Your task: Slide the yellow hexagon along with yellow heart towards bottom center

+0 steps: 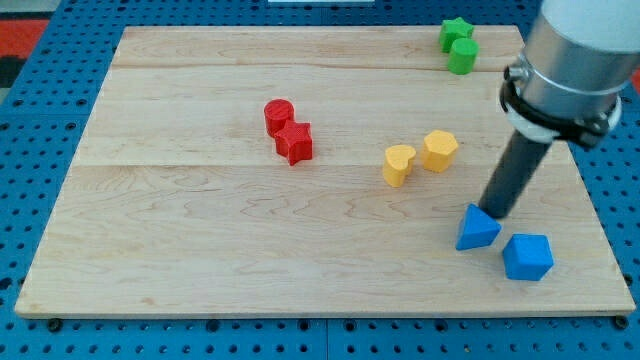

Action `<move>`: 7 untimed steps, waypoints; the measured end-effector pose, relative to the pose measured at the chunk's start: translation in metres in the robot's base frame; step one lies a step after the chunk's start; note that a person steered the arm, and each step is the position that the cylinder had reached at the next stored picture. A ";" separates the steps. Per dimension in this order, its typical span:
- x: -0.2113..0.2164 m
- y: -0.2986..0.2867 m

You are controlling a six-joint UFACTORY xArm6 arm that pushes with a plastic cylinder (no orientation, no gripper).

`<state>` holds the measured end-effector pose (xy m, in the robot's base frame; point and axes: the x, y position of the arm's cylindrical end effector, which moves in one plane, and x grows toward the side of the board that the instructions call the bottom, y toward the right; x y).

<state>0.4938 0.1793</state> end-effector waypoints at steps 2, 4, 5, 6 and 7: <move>-0.056 0.006; -0.079 -0.026; -0.079 -0.078; -0.071 -0.100; -0.057 -0.100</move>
<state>0.4371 0.0793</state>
